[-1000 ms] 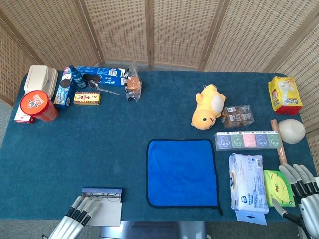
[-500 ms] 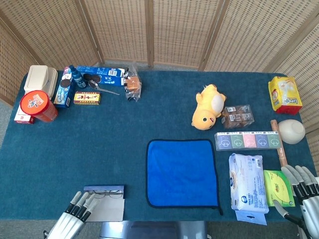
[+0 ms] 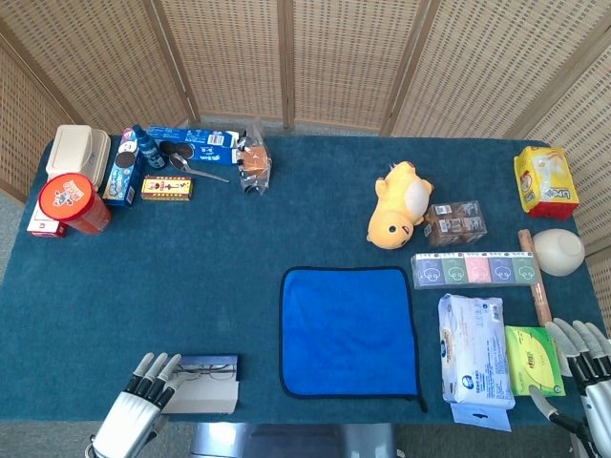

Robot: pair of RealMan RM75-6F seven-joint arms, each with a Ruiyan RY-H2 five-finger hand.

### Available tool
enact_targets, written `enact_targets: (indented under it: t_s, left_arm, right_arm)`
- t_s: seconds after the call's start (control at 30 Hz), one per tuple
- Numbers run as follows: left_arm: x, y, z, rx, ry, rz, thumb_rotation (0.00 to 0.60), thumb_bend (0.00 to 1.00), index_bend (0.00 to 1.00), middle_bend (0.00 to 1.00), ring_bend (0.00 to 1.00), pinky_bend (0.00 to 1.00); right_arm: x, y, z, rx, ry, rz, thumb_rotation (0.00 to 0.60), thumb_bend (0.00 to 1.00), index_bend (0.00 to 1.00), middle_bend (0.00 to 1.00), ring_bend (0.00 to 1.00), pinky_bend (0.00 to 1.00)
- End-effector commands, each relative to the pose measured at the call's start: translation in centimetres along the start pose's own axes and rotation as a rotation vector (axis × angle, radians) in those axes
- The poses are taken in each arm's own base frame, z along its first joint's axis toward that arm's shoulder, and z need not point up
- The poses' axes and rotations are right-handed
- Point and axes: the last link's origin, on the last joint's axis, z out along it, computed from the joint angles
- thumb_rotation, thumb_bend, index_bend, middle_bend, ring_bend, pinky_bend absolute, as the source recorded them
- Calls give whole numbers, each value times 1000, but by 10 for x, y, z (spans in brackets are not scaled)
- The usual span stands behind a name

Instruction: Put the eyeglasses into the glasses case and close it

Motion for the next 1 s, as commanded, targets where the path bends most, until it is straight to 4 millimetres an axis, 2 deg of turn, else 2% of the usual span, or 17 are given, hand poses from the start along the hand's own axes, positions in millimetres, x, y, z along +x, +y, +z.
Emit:
enact_targets:
  t_s: [0.03,0.3,0.5,0.67,0.83,1.0]
  left_arm:
    - [0,-1,1,6,-10,-3,600,298,363,53,0,12]
    - [-1,0,2,-3,-42,47,600,300,455,67,0,13]
    - [-3,0,4,-30,-58,103,600,341,532,90,0,19]
    - [-1,1,7,-36,-59,102,600,355,590,138,0,31]
    - [2,2,11,-27,-34,68,600,355,608,192,0,59]
    - [6,-2,16,3,-5,13,600,354,580,183,0,71]
  right_arm:
    - [0,0,0,-1,0,-1,600,281,65,90,0,89]
    - [1,0,0,-5,2,1,600,281,65,90,0,91]
    - [1,1,0,-10,3,6,600,282,65,91,0,92]
    - [1,3,-1,-15,4,11,600,280,65,92,0,94]
    - [2,5,-3,-20,11,15,600,280,63,93,0,94]
    - [3,6,-4,-24,13,16,600,280,63,92,0,95]
